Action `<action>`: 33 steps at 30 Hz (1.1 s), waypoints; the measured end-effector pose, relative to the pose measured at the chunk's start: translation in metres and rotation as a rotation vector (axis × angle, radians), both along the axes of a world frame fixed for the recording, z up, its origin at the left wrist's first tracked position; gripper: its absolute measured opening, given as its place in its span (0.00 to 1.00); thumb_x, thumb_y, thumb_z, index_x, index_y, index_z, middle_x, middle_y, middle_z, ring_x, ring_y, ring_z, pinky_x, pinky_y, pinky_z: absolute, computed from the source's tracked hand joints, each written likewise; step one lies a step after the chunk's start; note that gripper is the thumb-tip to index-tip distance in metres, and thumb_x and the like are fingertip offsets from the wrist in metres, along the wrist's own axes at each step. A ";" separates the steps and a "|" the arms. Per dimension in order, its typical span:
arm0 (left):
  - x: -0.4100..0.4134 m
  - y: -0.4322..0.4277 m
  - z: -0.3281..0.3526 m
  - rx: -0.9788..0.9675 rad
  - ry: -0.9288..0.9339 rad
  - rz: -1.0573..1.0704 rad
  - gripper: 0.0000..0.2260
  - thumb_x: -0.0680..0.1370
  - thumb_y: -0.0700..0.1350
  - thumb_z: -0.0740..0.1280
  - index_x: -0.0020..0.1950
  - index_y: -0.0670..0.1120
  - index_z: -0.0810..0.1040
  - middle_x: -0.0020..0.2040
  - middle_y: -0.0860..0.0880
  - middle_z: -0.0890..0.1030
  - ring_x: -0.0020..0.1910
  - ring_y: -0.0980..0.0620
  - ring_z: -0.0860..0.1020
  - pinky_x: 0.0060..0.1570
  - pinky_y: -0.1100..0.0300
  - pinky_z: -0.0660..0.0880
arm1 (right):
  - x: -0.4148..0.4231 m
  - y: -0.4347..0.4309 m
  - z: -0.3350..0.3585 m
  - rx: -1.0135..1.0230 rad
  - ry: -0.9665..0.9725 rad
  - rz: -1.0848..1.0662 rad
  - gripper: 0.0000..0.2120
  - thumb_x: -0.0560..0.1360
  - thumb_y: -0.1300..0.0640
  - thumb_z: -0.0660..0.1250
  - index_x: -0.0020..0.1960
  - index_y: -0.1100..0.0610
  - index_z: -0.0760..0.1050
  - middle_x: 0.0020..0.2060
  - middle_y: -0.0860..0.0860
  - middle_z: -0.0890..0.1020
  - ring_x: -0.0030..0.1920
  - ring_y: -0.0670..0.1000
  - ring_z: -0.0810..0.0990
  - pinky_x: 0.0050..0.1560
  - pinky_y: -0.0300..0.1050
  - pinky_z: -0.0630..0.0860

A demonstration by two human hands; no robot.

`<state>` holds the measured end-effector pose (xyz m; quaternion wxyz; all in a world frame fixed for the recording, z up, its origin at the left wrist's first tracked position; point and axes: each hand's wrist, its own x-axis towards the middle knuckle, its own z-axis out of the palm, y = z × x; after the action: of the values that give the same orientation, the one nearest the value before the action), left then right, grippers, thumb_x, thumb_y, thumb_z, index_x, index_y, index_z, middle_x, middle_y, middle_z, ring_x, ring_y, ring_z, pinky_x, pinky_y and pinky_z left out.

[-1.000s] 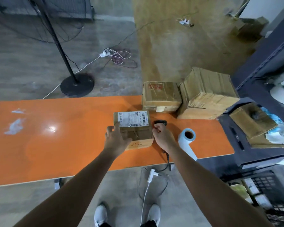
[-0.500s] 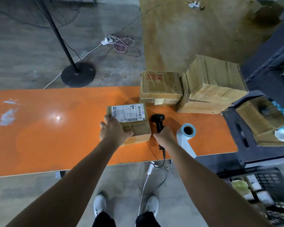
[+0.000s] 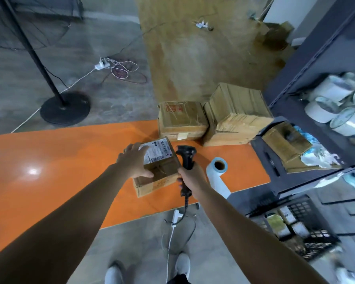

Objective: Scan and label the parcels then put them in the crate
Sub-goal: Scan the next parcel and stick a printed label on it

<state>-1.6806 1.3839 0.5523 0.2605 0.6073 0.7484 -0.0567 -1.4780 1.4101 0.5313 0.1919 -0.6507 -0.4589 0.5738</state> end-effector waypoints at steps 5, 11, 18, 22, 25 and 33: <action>-0.014 -0.014 -0.006 -0.028 0.044 0.106 0.52 0.56 0.69 0.74 0.74 0.59 0.54 0.70 0.45 0.64 0.69 0.39 0.62 0.62 0.39 0.69 | -0.021 -0.004 0.018 0.035 -0.007 0.060 0.08 0.77 0.63 0.63 0.55 0.58 0.72 0.37 0.54 0.78 0.33 0.51 0.79 0.30 0.43 0.74; -0.022 -0.045 -0.011 0.004 0.016 0.263 0.43 0.68 0.59 0.73 0.76 0.56 0.53 0.67 0.43 0.67 0.65 0.39 0.67 0.60 0.44 0.72 | -0.053 0.005 0.031 0.073 -0.021 0.197 0.06 0.77 0.63 0.62 0.52 0.56 0.69 0.39 0.53 0.73 0.35 0.52 0.79 0.35 0.48 0.73; -0.003 -0.059 -0.013 0.053 -0.115 0.384 0.47 0.67 0.58 0.76 0.76 0.50 0.50 0.64 0.39 0.67 0.65 0.38 0.67 0.60 0.46 0.71 | -0.065 0.002 0.048 0.119 0.001 0.277 0.10 0.75 0.67 0.61 0.42 0.54 0.64 0.30 0.51 0.68 0.28 0.52 0.72 0.27 0.44 0.69; 0.005 -0.055 -0.010 0.072 -0.263 0.400 0.45 0.70 0.57 0.74 0.77 0.52 0.49 0.63 0.39 0.68 0.64 0.38 0.70 0.61 0.46 0.72 | -0.061 0.004 0.063 0.154 -0.014 0.326 0.07 0.74 0.67 0.62 0.40 0.57 0.67 0.28 0.53 0.71 0.27 0.54 0.73 0.28 0.44 0.74; 0.006 -0.056 -0.007 0.079 -0.371 0.402 0.43 0.71 0.57 0.72 0.78 0.54 0.50 0.63 0.41 0.70 0.62 0.39 0.72 0.58 0.45 0.75 | -0.061 0.004 0.075 0.137 -0.008 0.347 0.06 0.75 0.63 0.62 0.39 0.59 0.69 0.28 0.55 0.72 0.25 0.53 0.72 0.28 0.43 0.74; 0.002 -0.072 0.000 0.116 -0.347 0.383 0.42 0.74 0.55 0.71 0.79 0.53 0.49 0.66 0.41 0.67 0.61 0.40 0.73 0.57 0.47 0.75 | -0.076 -0.001 0.097 0.042 -0.058 0.393 0.08 0.77 0.57 0.62 0.43 0.61 0.72 0.30 0.55 0.75 0.25 0.53 0.75 0.29 0.44 0.75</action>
<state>-1.6791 1.3116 0.5528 0.3557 0.4690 0.7958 0.1419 -1.5540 1.4093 0.6282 0.0766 -0.5609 -0.5943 0.5713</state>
